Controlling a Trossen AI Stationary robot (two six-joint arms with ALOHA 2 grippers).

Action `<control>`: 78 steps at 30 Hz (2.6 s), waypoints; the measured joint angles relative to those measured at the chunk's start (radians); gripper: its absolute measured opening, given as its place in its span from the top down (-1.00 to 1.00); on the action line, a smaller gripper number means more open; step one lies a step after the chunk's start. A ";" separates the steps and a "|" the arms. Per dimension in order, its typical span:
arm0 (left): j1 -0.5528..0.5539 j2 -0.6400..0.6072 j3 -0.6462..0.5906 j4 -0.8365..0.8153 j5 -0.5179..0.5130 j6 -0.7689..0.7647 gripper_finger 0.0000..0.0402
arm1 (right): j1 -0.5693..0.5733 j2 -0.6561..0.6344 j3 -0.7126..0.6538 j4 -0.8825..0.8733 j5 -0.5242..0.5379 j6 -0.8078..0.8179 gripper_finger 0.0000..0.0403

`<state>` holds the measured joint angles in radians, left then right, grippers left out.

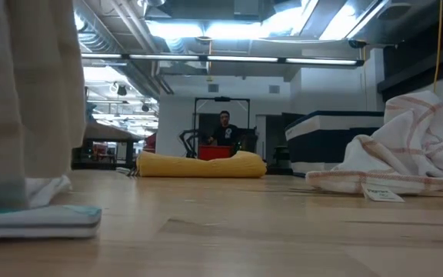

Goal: Fold towel
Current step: Fold the left white towel

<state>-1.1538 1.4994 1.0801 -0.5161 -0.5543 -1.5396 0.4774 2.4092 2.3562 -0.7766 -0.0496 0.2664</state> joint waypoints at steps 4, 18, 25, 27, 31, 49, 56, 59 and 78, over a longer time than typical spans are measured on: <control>-0.001 0.000 0.000 -0.099 0.001 -0.101 0.96 | -0.025 -0.003 0.000 0.031 0.043 0.003 0.87; -0.001 0.000 0.000 -0.472 0.001 -0.369 0.93 | -0.163 -0.003 -0.047 0.021 0.092 0.013 0.87; 0.003 0.000 0.000 -0.578 0.039 -0.376 0.96 | -0.218 -0.003 -0.086 0.060 0.091 -0.041 0.87; 0.003 0.000 0.000 -0.600 0.050 -0.376 0.93 | -0.232 -0.003 -0.101 0.093 0.091 -0.063 0.87; 0.003 0.000 -0.007 -0.626 0.057 -0.392 0.85 | -0.252 -0.003 -0.119 0.146 0.091 -0.083 0.87; 0.001 0.000 -0.108 -0.654 0.270 -0.578 0.44 | -0.283 -0.003 -0.122 0.145 0.208 -0.155 0.18; 0.002 0.000 -0.108 -0.655 0.251 -0.607 0.46 | -0.275 -0.003 -0.122 0.192 0.070 -0.143 0.03; 0.002 -0.002 -0.108 -0.665 0.190 -0.616 0.52 | -0.265 0.003 -0.122 0.241 0.042 -0.148 0.03; 0.002 -0.005 0.007 -0.912 0.070 -0.658 0.75 | -0.256 0.155 -0.122 0.568 -0.031 -0.170 0.03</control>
<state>-1.1519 1.4940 1.0867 -1.4281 -0.4845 -2.1978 0.2218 2.5640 2.2345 -0.2083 -0.0805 0.0967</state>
